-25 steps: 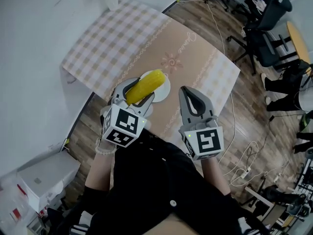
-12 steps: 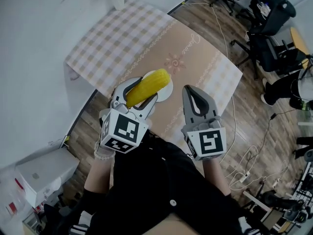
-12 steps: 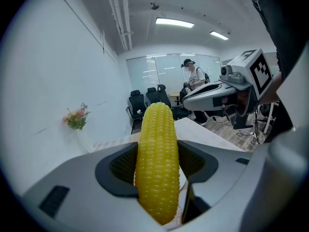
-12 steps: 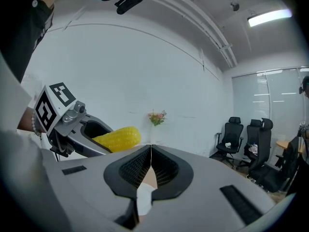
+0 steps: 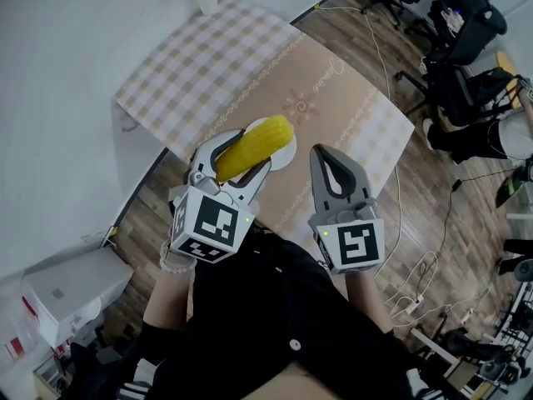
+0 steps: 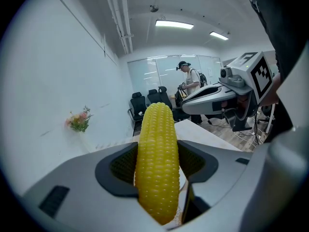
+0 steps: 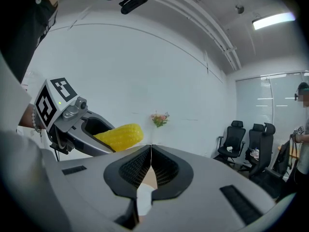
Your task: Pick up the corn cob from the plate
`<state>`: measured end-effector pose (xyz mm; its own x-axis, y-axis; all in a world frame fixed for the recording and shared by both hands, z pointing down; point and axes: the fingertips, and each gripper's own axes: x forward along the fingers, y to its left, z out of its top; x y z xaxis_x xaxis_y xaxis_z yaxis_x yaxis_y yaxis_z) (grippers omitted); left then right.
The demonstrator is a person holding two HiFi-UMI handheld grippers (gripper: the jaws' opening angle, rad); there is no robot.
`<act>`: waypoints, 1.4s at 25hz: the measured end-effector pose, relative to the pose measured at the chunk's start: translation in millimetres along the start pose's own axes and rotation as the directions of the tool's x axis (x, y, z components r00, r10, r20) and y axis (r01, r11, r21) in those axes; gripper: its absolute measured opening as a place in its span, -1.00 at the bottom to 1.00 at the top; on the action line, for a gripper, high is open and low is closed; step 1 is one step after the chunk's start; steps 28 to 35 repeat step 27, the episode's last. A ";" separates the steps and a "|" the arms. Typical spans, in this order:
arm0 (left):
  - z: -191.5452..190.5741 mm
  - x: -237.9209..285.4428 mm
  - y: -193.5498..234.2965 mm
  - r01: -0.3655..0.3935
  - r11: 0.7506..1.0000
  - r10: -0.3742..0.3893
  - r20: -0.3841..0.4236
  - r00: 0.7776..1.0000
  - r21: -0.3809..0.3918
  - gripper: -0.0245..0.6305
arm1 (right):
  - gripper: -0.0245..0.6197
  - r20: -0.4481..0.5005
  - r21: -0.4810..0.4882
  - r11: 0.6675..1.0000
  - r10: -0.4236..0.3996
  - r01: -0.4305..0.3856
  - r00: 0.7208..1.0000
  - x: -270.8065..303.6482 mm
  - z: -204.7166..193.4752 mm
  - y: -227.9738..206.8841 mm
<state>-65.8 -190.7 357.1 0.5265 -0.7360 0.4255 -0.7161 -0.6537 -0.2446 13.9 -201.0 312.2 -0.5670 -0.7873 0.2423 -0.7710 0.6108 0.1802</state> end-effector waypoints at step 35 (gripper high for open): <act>13.8 24.3 -0.9 0.023 1.000 -0.023 0.005 1.000 0.012 -0.13 | -0.80 -0.034 -0.030 0.999 0.011 -0.012 0.999 5.6 -10.2 -15.8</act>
